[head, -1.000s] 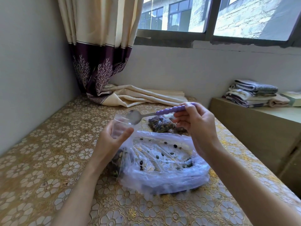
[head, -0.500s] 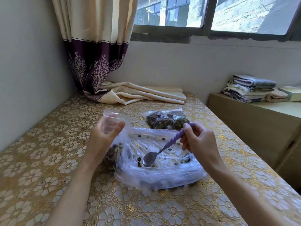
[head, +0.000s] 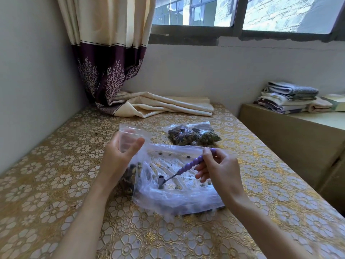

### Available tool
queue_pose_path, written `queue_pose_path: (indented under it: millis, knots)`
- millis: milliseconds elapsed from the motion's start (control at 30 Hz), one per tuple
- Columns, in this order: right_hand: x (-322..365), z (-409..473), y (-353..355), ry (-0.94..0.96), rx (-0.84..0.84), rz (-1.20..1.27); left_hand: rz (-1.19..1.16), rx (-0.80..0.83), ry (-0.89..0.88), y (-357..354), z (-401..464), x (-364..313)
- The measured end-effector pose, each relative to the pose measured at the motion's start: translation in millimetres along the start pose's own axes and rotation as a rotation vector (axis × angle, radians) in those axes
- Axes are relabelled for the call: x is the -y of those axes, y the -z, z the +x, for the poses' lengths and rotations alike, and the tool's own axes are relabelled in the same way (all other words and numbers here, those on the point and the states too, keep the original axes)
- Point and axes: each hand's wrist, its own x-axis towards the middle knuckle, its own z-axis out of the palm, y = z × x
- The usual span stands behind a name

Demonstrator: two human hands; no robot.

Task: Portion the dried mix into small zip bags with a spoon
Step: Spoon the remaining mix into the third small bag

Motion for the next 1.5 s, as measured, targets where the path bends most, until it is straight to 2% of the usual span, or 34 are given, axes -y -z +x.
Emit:
queue_pose_path:
  millis: [200, 367, 600, 900, 1067, 1267, 1500]
  knots:
    - [1, 5, -16, -0.037, -0.049, 0.038, -0.011, 0.003, -0.001, -1, 0, -3]
    - [-3, 4, -22, -0.079, -0.028, 0.090, 0.001, 0.007, -0.004, -1, 1, -1]
    - [-4, 9, -14, -0.400, 0.072, 0.207, -0.026, 0.000, -0.006, -1, 2, 2]
    - [1, 10, 0, -0.499, 0.029, 0.174, -0.027, 0.011, -0.002, 0, 2, 2]
    - [2, 14, 14, -0.483, -0.021, 0.161, -0.013, 0.028, 0.001, 1, 2, 1]
    - [8, 19, 30, -0.394, -0.063, 0.198, 0.000, 0.122, 0.001, -2, 1, -4]
    - [32, 34, 33, -0.194, -0.126, 0.286, 0.060, 0.217, -0.005, -8, -1, -5]
